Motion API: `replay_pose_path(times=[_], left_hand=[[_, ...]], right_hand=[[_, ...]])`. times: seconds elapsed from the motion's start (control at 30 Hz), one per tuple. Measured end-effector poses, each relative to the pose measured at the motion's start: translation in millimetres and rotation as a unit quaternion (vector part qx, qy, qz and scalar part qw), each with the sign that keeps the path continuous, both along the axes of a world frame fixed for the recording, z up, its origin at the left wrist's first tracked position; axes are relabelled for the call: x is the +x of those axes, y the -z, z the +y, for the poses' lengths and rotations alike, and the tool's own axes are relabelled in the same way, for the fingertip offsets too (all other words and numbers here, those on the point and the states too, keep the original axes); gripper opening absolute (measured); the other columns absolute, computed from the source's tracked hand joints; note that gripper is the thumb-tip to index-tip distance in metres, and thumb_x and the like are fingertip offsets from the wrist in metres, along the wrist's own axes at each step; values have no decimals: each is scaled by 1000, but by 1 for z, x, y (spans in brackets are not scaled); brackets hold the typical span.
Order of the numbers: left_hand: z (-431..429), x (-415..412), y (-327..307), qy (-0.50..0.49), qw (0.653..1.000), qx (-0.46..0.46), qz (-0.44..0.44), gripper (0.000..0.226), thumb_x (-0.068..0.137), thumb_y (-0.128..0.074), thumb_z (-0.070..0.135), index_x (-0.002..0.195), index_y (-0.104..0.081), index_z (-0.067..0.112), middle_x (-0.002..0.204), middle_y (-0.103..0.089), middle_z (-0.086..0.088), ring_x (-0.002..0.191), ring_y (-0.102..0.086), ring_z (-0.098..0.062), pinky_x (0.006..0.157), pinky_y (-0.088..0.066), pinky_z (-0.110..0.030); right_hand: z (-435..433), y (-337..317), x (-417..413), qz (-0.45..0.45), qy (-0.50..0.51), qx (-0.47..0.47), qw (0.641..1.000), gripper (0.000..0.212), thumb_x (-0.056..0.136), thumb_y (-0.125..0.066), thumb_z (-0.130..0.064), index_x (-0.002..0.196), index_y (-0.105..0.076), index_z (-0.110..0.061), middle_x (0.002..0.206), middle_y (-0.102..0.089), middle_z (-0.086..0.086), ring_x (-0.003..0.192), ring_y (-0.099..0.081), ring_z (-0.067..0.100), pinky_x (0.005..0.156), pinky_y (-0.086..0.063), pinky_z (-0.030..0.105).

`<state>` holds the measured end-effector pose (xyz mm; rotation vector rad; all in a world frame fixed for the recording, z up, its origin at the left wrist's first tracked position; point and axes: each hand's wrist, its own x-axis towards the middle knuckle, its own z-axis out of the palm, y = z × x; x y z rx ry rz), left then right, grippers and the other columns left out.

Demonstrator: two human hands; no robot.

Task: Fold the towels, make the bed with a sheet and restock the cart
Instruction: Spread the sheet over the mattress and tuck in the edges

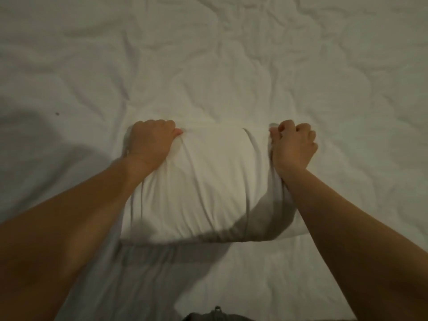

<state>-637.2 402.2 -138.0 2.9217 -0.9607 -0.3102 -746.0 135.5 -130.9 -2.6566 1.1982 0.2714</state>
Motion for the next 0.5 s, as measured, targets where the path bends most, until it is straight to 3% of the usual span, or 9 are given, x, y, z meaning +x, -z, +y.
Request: replay_pose_path(times=[0.07, 0.2, 0.23, 0.33, 0.4, 0.5], left_hand=[[2, -1, 6, -10, 999, -19, -41, 42, 90, -44, 33, 60, -52, 5, 51, -53, -16, 43, -52, -30, 49, -38, -31], [-9, -11, -4, -84, 992, -65, -72, 20, 84, -48, 20, 75, -60, 6, 72, -59, -16, 64, -57, -34, 61, -42, -38], [-14, -19, -9, -113, 985, -100, -79, 13, 81, -52, 13, 83, -63, 7, 81, -61, -17, 71, -59, -36, 65, -44, -40], [-37, -59, -22, -173, 967, -184, -42, 30, 79, -52, 6, 108, -63, 5, 110, -61, -20, 100, -57, -39, 87, -42, -44], [-46, -94, -24, -155, 969, -190, -35, 39, 86, -43, 18, 119, -58, 6, 124, -57, -20, 117, -47, -32, 99, -36, -43], [-34, -130, -13, -79, 990, -115, -12, 48, 93, -33, 33, 133, -52, 14, 137, -52, -11, 129, -40, -24, 108, -25, -44]], right_hand=[[4, 6, -1, -28, 3, -18, 999, 29, 96, -45, -34, 116, -59, -19, 132, -43, 9, 121, -37, 31, 97, -27, 40], [7, -3, -2, -90, -39, -22, 995, 33, 92, -49, -20, 123, -58, -20, 142, -42, 8, 131, -34, 29, 106, -17, 40], [16, -10, -4, -130, -93, -26, 987, 34, 88, -51, -17, 120, -60, -19, 137, -48, 9, 127, -38, 30, 106, -16, 39], [63, -23, -20, -213, -330, -18, 919, 31, 86, -51, -25, 115, -64, -23, 121, -63, 7, 115, -45, 24, 103, -20, 39], [90, -22, -36, -157, -387, 33, 908, 36, 93, -45, -36, 124, -61, -27, 131, -59, 4, 124, -46, 22, 108, -21, 42], [85, -11, -47, -42, -346, 32, 937, 50, 98, -29, -46, 143, -41, -28, 148, -41, 2, 138, -35, 23, 113, -14, 44]])
